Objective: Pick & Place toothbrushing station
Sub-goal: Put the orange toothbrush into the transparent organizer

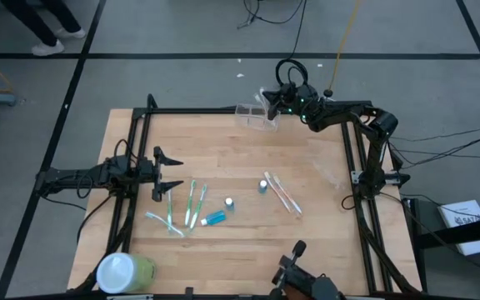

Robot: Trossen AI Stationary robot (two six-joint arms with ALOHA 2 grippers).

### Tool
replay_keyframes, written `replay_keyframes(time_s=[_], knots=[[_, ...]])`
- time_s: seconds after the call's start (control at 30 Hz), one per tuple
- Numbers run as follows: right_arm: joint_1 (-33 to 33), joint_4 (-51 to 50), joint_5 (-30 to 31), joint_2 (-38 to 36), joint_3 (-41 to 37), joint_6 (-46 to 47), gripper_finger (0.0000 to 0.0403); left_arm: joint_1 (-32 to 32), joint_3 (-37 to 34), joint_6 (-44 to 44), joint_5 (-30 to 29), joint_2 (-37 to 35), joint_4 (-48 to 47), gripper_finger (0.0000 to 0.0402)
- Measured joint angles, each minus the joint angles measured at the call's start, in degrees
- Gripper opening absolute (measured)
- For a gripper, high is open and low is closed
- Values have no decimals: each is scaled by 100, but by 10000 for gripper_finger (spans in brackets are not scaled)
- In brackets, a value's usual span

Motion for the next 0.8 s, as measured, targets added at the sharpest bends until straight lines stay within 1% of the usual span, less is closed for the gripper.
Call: replay_keyframes(time_s=[0.17, 0.3, 0.5, 0.63, 0.8], knots=[[0, -82, 324, 0, 0, 5, 10, 0, 0, 0, 0, 1, 0, 310], [0, -170, 319, -1, 0, 7, 36, 0, 0, 0, -1, -1, 0, 310], [13, -230, 137, -2, 0, 50, 78, 0, 0, 1, -1, 0, 0, 310], [28, -247, 137, 0, 0, 284, 99, 0, 0, 0, 0, 0, -1, 310], [33, -289, 136, -2, 0, 306, 125, 0, 0, 1, -1, 1, 1, 310]])
